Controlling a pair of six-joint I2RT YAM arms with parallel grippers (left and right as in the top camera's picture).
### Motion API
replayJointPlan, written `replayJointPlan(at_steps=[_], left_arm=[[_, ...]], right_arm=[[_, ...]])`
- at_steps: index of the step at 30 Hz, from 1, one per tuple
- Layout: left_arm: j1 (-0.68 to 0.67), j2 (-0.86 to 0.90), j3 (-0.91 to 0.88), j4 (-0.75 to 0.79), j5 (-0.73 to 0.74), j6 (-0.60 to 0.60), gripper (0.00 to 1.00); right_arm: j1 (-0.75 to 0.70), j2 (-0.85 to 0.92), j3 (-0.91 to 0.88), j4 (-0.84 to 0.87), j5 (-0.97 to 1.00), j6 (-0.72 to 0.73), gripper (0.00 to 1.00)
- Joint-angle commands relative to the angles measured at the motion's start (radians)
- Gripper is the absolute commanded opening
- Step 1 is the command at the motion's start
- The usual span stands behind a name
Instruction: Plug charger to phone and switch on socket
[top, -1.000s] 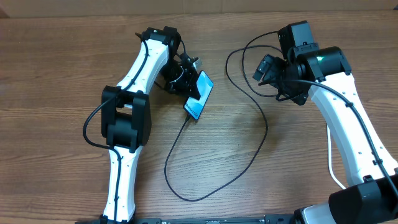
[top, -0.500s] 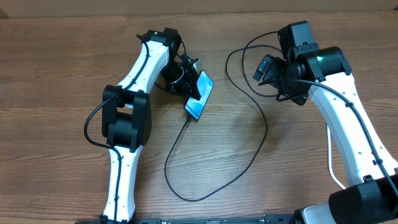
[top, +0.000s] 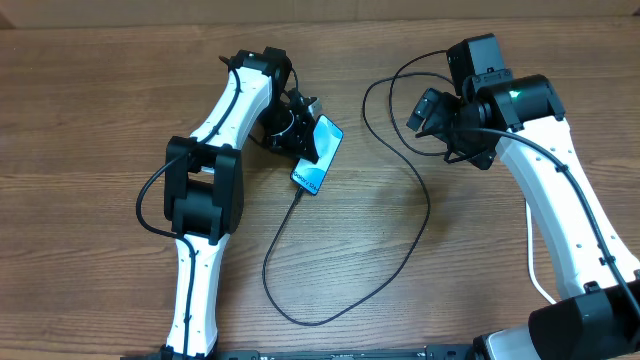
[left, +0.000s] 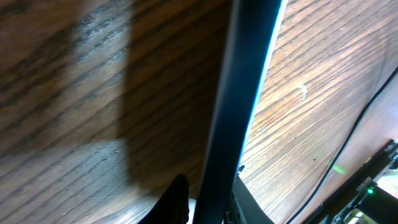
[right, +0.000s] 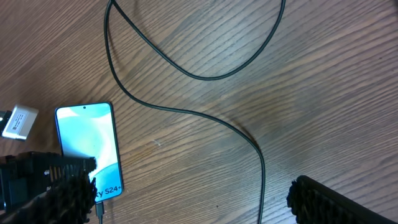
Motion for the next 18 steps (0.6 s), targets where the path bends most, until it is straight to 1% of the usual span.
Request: replayJointPlan(at_steps=[1,2,5,8,14,18], left_arm=[[-0.006,0.010,-0.004,0.000,-0.019,0.002,0.15],[-0.006,0.010,-0.004,-0.001,-0.026,0.002,0.18],[-0.006,0.010,-0.004,0.000,-0.051,0.002,0.21],[-0.006,0.010,-0.004,0.000,-0.076,0.002,0.27],[-0.006,0.010,-0.004,0.000,-0.097,-0.002,0.31],[-0.006,0.010,-0.004,-0.001,-0.137,-0.002,0.33]], right_arm=[[-0.003,0.001,-0.010,0.002,0.006,-0.003,1.00],[-0.003,0.001,-0.010,0.002,0.006,-0.003,1.00],[-0.003,0.001,-0.010,-0.003,0.006,-0.003,1.00],[-0.003,0.001,-0.010,-0.006,0.006,-0.003,1.00],[-0.003,0.001,-0.010,-0.011,0.006,-0.003,1.00],[-0.003,0.001,-0.010,-0.020,0.006,-0.003,1.00]])
